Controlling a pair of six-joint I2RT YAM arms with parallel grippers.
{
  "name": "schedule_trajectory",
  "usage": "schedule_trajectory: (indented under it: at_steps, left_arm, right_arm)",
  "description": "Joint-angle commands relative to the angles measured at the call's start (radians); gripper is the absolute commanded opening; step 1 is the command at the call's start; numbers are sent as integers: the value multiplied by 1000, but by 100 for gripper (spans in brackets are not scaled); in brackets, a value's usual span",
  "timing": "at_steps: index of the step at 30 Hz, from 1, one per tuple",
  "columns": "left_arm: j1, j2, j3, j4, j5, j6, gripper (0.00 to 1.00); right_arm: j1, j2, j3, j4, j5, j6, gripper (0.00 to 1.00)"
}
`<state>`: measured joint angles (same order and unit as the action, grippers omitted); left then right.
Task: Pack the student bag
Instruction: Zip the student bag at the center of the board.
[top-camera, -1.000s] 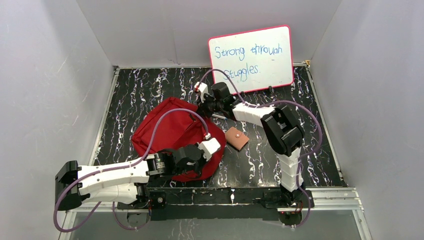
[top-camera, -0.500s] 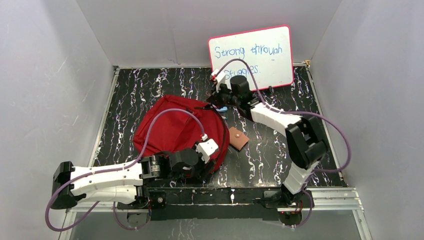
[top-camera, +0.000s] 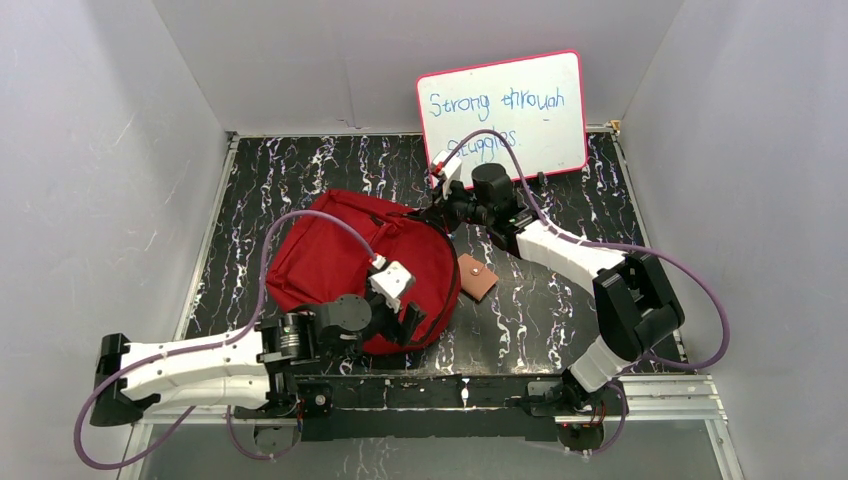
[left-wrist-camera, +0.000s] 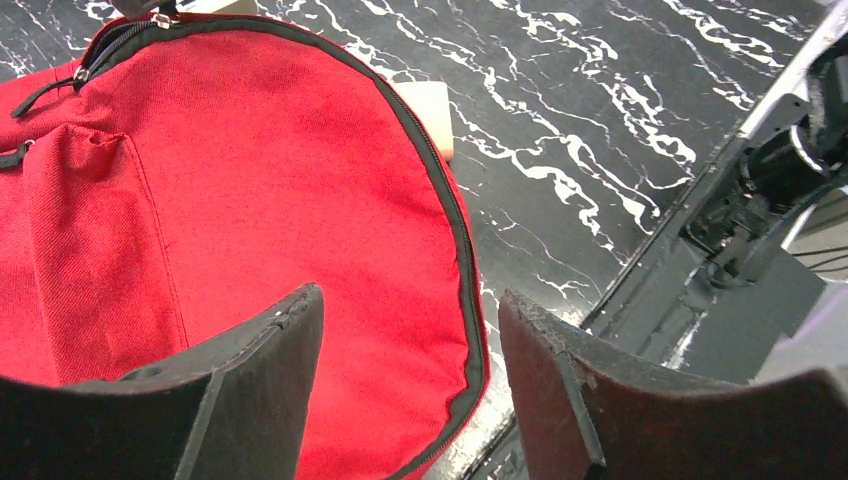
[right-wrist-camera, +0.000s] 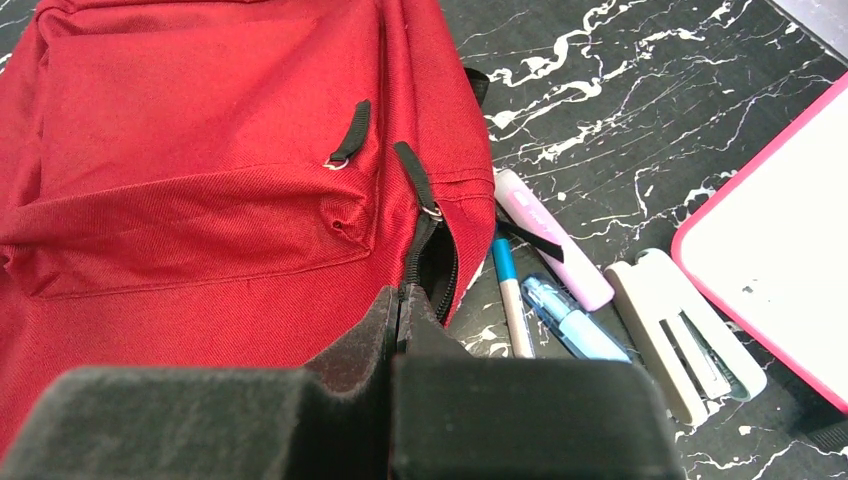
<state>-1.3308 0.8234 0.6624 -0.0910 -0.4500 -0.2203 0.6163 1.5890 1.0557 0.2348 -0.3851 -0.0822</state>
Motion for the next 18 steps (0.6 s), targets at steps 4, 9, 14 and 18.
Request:
schedule_trajectory:
  at_steps: [4, 9, 14, 18]
  left_arm:
    - [-2, 227, 94, 132, -85, 24, 63]
    - [-5, 427, 204, 165, -162, -12, 66]
    - [-7, 544, 297, 174, -271, -12, 66]
    - [-6, 626, 347, 165, -301, -25, 68]
  right_arm:
    - [0, -4, 58, -10, 24, 63, 0]
    - [0, 74, 186, -146, 65, 117, 0]
    - [0, 83, 200, -161, 50, 138, 0]
    - [-1, 84, 200, -162, 51, 138, 0]
